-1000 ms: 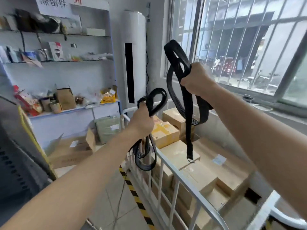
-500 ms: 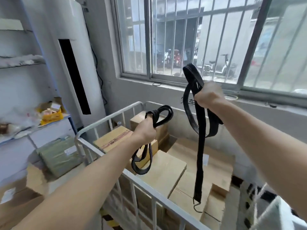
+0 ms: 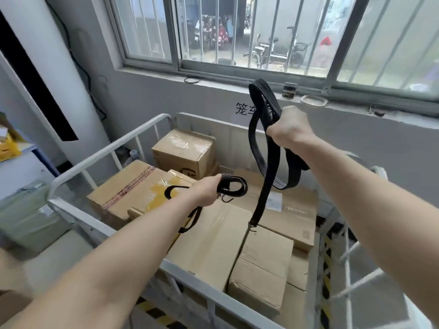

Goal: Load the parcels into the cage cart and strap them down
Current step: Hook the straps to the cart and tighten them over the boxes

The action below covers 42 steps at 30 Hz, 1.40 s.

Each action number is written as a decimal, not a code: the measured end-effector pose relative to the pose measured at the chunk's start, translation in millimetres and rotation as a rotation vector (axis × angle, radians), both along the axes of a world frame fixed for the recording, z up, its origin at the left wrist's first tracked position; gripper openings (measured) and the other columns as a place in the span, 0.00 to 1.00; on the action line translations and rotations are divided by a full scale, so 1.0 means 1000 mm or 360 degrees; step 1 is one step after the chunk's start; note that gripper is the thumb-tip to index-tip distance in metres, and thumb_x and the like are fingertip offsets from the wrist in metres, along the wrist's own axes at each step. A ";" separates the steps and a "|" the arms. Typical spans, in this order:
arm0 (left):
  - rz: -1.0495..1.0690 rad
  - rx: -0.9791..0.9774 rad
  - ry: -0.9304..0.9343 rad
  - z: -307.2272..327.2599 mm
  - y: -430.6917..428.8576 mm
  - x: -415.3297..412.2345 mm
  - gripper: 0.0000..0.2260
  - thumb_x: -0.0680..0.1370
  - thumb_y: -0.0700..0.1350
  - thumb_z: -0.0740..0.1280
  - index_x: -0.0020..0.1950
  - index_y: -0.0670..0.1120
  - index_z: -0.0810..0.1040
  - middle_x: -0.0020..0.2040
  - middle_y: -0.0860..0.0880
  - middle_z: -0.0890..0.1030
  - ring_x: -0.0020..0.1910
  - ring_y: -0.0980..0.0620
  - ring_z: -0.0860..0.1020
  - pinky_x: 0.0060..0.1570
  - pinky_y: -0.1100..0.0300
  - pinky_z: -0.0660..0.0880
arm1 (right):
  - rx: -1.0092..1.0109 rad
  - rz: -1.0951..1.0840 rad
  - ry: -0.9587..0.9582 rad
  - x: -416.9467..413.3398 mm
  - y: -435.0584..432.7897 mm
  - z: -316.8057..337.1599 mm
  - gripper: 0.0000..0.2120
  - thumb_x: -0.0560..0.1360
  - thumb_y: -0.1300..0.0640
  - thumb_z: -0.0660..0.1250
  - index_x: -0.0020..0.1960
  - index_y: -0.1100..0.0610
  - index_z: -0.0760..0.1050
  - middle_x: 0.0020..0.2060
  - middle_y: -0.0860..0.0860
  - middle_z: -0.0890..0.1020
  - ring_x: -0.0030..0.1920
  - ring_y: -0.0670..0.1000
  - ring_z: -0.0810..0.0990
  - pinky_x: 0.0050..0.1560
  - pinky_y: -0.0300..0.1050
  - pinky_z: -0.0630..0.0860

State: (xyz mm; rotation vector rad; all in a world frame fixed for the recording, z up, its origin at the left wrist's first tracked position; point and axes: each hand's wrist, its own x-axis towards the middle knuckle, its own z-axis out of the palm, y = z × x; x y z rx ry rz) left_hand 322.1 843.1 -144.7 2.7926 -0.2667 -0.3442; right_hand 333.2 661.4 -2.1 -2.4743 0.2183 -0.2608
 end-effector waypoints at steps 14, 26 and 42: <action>-0.0562 0.0352 0.0334 -0.091 0.012 0.083 0.20 0.78 0.38 0.59 0.68 0.52 0.69 0.59 0.46 0.77 0.58 0.43 0.76 0.53 0.57 0.69 | 0.0107 -0.0241 0.0145 0.070 0.003 -0.033 0.07 0.71 0.66 0.64 0.48 0.59 0.76 0.43 0.55 0.79 0.42 0.56 0.77 0.39 0.43 0.71; -0.0532 -0.0449 0.0584 -0.051 0.038 0.157 0.15 0.79 0.41 0.63 0.66 0.42 0.74 0.62 0.44 0.77 0.58 0.48 0.77 0.54 0.60 0.73 | 0.0127 -0.0495 0.0069 0.098 0.053 -0.015 0.05 0.71 0.66 0.64 0.46 0.60 0.75 0.41 0.55 0.78 0.38 0.55 0.75 0.30 0.41 0.69; -0.0414 -0.1057 0.0532 0.026 0.075 0.155 0.03 0.79 0.41 0.65 0.51 0.44 0.78 0.45 0.46 0.82 0.48 0.49 0.81 0.51 0.60 0.74 | 0.0344 -0.0473 0.0179 0.106 0.083 0.006 0.02 0.74 0.65 0.68 0.44 0.65 0.76 0.41 0.61 0.82 0.37 0.57 0.83 0.37 0.48 0.81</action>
